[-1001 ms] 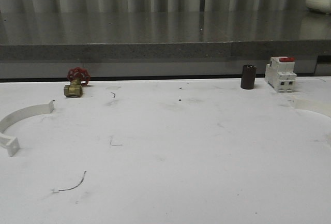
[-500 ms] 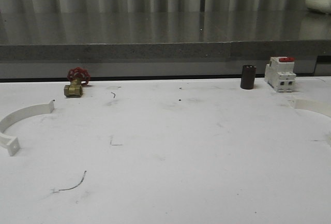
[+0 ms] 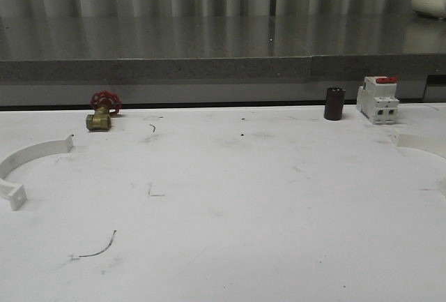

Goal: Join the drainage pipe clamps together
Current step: 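Move the left gripper down toward the white clamp half near it, then close the left gripper on the white clamp half's tab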

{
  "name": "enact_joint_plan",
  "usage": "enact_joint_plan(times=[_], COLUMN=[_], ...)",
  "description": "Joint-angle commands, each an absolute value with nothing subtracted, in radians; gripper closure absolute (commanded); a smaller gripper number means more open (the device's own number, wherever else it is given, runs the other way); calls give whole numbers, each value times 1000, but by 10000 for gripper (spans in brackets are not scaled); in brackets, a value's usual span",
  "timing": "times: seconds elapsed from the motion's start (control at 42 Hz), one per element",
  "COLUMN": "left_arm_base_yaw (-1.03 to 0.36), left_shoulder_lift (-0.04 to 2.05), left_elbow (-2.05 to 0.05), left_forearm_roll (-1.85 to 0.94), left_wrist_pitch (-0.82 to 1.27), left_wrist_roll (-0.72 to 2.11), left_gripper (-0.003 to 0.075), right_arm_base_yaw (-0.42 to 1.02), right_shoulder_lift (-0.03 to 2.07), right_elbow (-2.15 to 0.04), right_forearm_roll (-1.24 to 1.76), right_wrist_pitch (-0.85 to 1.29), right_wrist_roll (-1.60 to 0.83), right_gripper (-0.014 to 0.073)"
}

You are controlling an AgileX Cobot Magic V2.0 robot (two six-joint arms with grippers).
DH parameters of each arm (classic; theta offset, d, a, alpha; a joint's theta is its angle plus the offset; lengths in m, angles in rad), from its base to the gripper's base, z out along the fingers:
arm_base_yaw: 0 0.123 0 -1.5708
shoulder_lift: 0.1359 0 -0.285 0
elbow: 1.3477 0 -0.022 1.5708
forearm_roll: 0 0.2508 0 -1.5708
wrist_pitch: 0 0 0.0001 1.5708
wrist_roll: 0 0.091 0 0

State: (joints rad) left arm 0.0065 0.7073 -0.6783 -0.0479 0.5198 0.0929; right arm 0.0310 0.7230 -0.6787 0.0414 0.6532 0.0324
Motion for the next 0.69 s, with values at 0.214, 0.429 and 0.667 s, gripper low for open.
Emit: enact_joint_plan(times=[0.214,0.429,0.667], left_arm_base_yaw=[2,-49,-115], left_shoulder_lift=[800,902,1101], left_elbow=[-706,-797,-915], left_forearm_roll=[-64,-66,-48], left_wrist_pitch=[465,576,618], left_wrist_roll=[82,82,82], left_gripper=[274,261,261], right_arm_base_yaw=[25,25,25], right_shoulder_lift=[741,741,741], right_elbow=[-712,-712,-712], right_forearm_roll=[30,30,31], right_wrist_pitch=[592,592,592], right_wrist_roll=[30,30,30], right_gripper=[104,105,105])
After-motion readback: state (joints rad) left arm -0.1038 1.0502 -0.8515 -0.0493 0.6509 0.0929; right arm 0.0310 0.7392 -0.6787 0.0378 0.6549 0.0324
